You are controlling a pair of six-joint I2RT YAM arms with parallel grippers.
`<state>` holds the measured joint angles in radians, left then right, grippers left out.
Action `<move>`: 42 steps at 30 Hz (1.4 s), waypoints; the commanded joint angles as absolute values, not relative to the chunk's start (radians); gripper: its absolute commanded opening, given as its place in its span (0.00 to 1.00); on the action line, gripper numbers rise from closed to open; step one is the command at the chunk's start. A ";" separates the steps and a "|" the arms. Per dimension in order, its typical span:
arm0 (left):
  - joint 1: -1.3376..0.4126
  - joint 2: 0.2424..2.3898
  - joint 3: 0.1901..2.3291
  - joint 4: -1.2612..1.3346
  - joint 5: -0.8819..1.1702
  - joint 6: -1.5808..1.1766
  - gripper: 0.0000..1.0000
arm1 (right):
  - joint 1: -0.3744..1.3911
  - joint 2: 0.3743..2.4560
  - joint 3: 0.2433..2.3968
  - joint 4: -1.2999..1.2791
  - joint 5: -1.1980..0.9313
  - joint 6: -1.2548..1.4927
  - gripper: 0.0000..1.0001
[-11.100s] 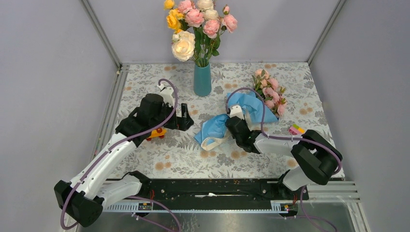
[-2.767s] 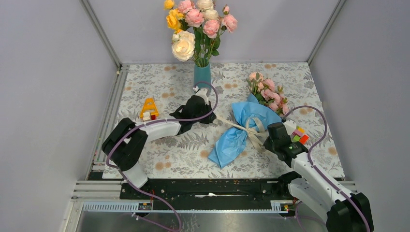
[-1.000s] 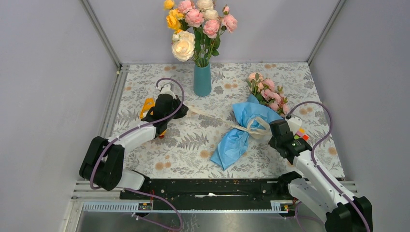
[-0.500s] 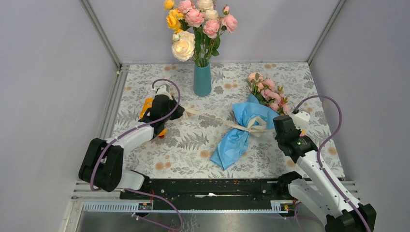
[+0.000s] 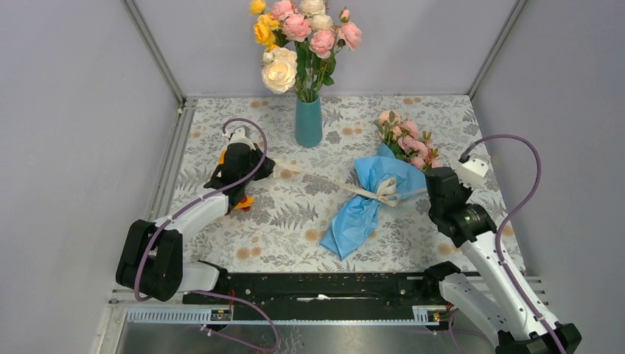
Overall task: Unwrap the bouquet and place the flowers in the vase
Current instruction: Untie the ribbon from the wrapping paper.
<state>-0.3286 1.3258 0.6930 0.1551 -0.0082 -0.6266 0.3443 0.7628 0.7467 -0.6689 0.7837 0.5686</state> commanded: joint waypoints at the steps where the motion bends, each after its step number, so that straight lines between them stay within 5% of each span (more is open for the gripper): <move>1: -0.311 1.267 0.684 0.154 -0.029 -0.626 0.00 | 0.335 0.761 0.820 -0.673 0.882 0.540 0.00; 42: -0.118 1.119 0.707 0.002 -0.057 -0.687 0.00 | -0.052 0.797 0.932 -0.589 0.699 0.398 0.00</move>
<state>-0.1310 1.1465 0.6910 -0.0139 -0.0414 -0.6662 -0.0292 0.8135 0.8703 -0.6071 0.6933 0.4183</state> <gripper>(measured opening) 0.010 0.017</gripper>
